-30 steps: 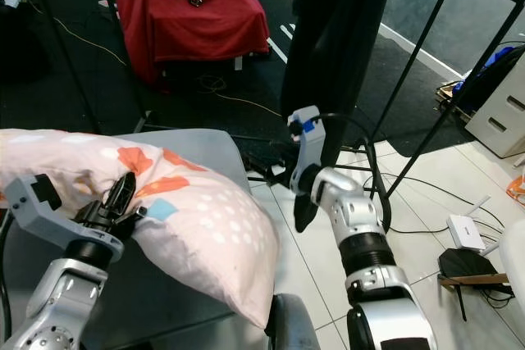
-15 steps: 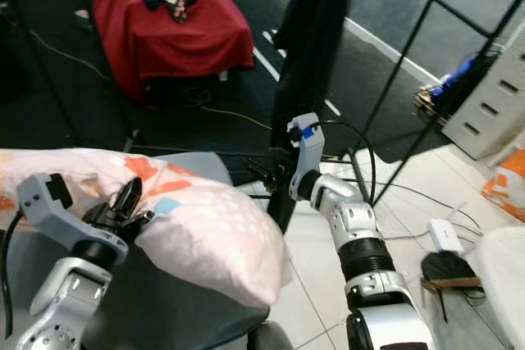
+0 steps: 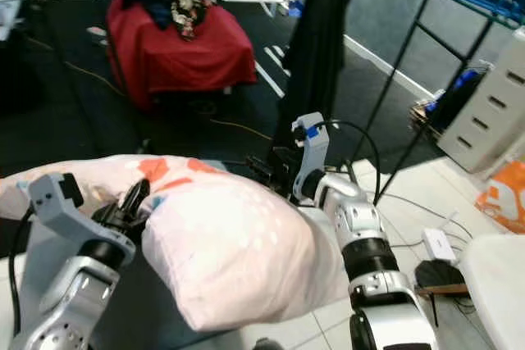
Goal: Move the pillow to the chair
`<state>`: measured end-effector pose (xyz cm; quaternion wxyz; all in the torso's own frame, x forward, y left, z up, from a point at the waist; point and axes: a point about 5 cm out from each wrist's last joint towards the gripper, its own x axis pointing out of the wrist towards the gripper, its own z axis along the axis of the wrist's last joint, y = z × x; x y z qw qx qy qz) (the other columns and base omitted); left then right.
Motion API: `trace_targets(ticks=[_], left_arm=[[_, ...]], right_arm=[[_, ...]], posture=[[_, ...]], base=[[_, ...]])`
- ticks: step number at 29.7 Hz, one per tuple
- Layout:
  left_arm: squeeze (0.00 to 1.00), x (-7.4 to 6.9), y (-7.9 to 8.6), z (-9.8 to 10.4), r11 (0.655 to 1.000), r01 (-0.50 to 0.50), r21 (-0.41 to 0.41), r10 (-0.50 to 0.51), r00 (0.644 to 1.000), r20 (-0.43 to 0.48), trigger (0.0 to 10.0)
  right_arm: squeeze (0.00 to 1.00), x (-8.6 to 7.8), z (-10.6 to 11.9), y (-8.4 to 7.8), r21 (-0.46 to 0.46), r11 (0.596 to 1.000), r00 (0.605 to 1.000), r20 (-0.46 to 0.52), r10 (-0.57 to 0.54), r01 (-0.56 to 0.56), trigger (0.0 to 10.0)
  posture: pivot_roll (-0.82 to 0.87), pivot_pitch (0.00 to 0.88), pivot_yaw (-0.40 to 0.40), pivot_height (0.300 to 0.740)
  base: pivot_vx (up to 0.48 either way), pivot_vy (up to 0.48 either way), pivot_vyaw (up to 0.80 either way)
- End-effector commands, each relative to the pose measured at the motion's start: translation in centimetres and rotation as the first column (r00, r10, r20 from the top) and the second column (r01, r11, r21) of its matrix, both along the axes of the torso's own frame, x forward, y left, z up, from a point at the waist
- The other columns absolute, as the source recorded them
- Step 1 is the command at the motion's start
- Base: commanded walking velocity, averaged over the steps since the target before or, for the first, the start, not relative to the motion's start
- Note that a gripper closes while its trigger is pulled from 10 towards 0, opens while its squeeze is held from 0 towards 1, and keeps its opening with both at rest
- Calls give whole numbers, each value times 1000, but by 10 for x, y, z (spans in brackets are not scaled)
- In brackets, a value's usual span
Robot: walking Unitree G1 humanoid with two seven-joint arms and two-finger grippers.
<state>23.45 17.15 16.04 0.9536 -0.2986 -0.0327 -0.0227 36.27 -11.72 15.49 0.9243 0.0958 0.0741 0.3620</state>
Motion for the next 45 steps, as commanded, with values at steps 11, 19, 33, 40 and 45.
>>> trace_targets(ticks=[11, 19, 33, 40, 45], left_arm=[[0, -2, 3, 8, 990, -28, 135, 21, 998, 56, 10000], [0, -3, 5, 9, 986, -47, 158, 37, 997, 62, 10000], [0, -5, 5, 2, 972, -22, 232, 17, 1000, 26, 10000], [0, -5, -3, 2, 974, 1, 225, -8, 1000, 30, 10000], [0, -5, -5, 4, 975, 14, 224, -23, 999, 37, 10000]], right_arm=[[0, 1, 1, -10, -7, 999, 999, 13, -38, 39, 10000], [0, 3, -5, -17, -68, 994, 996, 15, -84, 85, 10000], [0, 4, -3, -20, -46, 995, 996, 9, -89, 90, 10000], [0, 5, -3, -22, -48, 995, 996, 7, -93, 93, 10000], [0, 6, -2, -23, -46, 995, 996, 6, -93, 93, 10000]], posture=[[-114, 28, -134, 740], [-114, 27, -132, 740], [-112, 13, -132, 740], [-113, 4, -130, 740], [-113, 7, -129, 740]], base=[[0, 0, 0], [0, 0, 0], [0, -103, 0], [0, -480, 0], [0, -480, 0]])
